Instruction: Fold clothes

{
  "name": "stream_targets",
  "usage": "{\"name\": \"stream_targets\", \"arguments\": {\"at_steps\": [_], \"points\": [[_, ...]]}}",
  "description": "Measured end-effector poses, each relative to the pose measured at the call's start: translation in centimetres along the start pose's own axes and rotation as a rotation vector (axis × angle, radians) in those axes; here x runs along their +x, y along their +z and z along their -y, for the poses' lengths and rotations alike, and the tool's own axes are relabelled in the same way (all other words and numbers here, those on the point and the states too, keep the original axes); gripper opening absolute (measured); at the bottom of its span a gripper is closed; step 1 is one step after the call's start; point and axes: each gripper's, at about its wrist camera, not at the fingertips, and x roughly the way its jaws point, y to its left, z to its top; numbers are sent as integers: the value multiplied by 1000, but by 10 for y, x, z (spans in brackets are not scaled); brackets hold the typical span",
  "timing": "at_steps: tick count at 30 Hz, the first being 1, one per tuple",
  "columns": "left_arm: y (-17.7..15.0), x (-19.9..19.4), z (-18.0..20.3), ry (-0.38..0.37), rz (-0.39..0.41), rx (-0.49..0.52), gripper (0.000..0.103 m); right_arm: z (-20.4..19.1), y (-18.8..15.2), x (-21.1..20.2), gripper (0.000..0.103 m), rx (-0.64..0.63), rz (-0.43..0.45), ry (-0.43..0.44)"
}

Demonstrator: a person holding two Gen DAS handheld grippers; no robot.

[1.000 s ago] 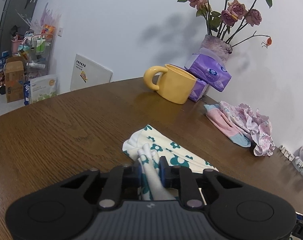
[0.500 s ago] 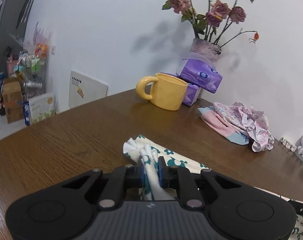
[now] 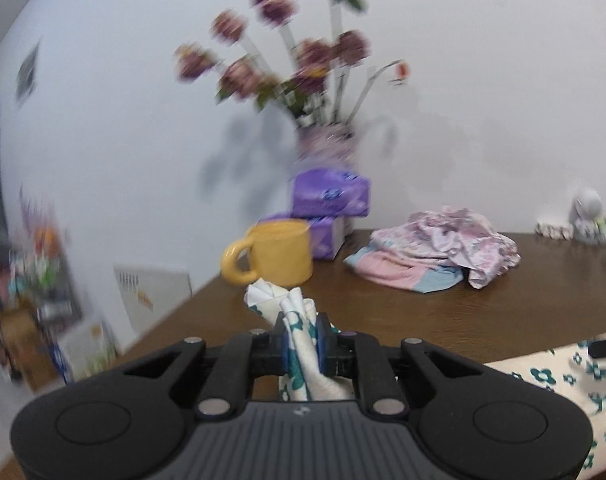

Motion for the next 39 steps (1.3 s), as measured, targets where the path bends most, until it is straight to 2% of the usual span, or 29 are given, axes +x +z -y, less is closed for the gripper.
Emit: {"name": "stream_targets", "arguments": {"at_steps": [6,13,18,24,33,39], "points": [[3,-13,37,-14,79,245,11,13,0,-6,64,19,9,-13],[-1,-31,89,-103,182,554,11,26,1,-11,65,37,21,-30],[-17,-31,127,-199,169,706,11,31,1,-14,65,46,32,-35],[-40,-29,163,-295,113,828,11,32,2,-16,65,48,37,-34],[-58,-19,191,-305,63,924,11,27,2,-21,64,21,53,-27],[-62,-14,200,-313,26,934,11,25,2,-21,64,11,52,-26]]}}
